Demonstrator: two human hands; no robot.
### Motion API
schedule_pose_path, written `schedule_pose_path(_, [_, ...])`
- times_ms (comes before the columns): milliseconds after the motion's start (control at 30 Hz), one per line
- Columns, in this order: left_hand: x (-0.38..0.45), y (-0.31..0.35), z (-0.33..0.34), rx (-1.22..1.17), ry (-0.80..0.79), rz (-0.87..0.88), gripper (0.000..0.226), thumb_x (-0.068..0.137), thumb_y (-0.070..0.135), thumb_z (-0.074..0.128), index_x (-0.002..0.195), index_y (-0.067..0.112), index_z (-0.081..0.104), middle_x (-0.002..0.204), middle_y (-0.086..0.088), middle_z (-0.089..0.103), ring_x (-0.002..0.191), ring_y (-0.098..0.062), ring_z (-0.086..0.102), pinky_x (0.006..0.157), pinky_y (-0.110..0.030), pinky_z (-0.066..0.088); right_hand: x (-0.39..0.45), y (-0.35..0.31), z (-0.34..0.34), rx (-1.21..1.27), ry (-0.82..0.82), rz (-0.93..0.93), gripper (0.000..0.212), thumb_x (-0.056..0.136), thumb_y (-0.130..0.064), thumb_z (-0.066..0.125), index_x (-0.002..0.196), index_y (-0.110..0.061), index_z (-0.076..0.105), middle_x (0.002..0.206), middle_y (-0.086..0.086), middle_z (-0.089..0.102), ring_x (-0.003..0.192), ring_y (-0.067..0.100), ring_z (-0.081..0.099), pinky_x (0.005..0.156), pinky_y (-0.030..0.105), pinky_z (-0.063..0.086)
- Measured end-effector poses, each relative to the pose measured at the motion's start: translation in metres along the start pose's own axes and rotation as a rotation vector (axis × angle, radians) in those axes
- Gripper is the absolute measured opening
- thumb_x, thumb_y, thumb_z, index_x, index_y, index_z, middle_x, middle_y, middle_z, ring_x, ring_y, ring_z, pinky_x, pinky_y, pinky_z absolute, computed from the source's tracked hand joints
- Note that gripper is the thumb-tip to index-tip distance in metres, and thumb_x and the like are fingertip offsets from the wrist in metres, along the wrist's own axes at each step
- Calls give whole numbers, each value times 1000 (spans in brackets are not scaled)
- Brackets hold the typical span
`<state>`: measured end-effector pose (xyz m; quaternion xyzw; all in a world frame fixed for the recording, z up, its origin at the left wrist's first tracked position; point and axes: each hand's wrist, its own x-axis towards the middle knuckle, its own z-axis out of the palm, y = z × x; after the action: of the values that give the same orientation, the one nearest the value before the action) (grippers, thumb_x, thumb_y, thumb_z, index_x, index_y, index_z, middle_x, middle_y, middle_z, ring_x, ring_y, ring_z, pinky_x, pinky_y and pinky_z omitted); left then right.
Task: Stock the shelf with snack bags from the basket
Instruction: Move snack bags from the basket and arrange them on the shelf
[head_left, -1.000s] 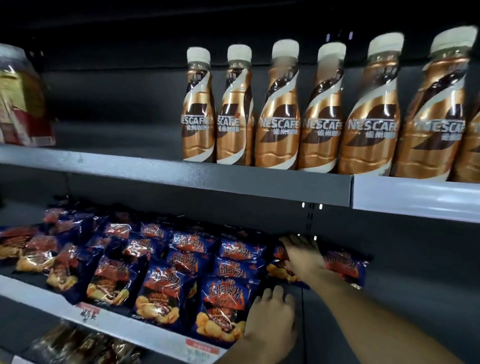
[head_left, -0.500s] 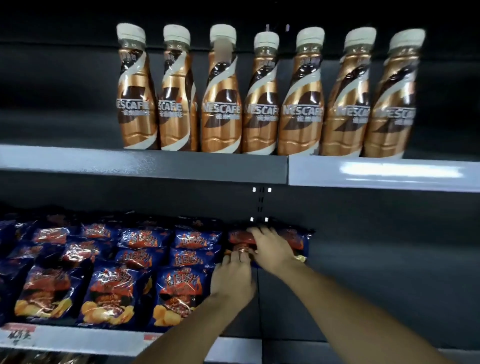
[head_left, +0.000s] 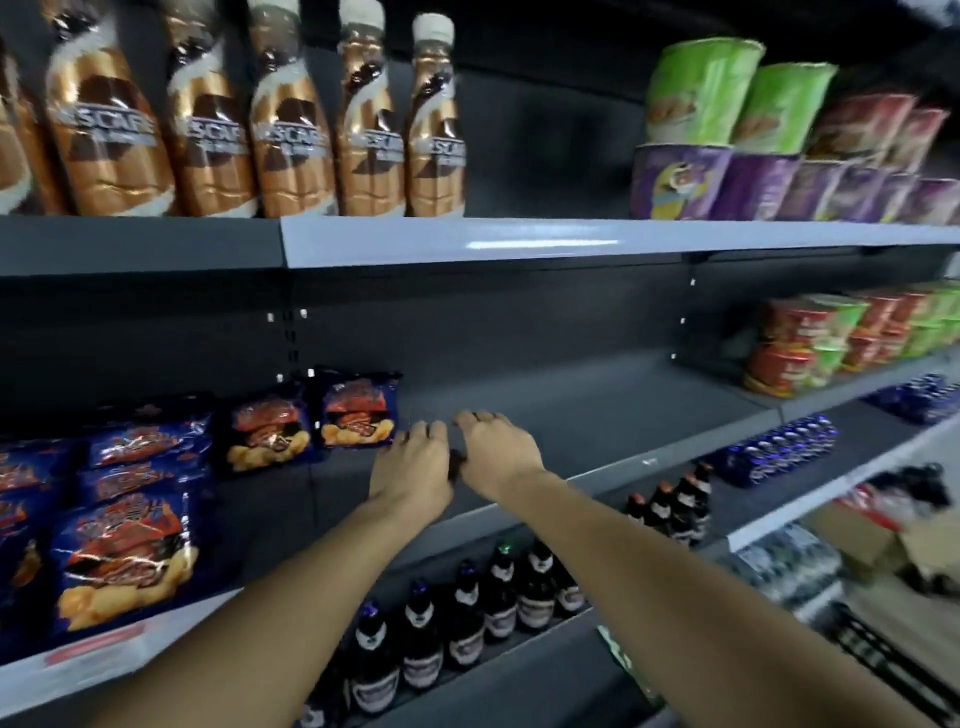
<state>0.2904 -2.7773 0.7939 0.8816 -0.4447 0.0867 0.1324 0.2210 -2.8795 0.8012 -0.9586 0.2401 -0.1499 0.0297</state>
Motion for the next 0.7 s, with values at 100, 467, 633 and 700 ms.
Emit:
schedule_pose_path(100, [-3,59,12,-12,-2,75,48,94,33,54,135,14,39,133,-7,47,124,-28,46,94,-41,44,-41,54,-16,1,19,79,49,95,-31,55,141,-18,42,135,6,52,127,29,45,94,41,45])
schedule_pose_path(467, [-48,340,61,-94,-135,405,39,89,24,57,124,13,43,131,-11,48,122,-33,47,92,-45,43,-241,283,-77,-83,50,445,43,93,-34,57,130,-16,47,127,7,55,122,32,48,86,41,45])
schedule_pose_path(633, [-74,447,87,-120,-171,531,42,93,28,53,130,12,41,133,-11,46,124,-33,45,91,-45,43,-328,359,-91,-120,58,610,40,93,-35,58,126,-14,48,123,8,58,117,33,52,79,39,46])
schedule_pose_path(700, [-83,480,98,-134,-203,572,43,94,28,52,131,12,40,134,-12,45,124,-33,45,92,-46,43,-353,381,-93,-127,58,658,41,91,-34,61,124,-14,49,121,8,59,116,32,53,81,39,47])
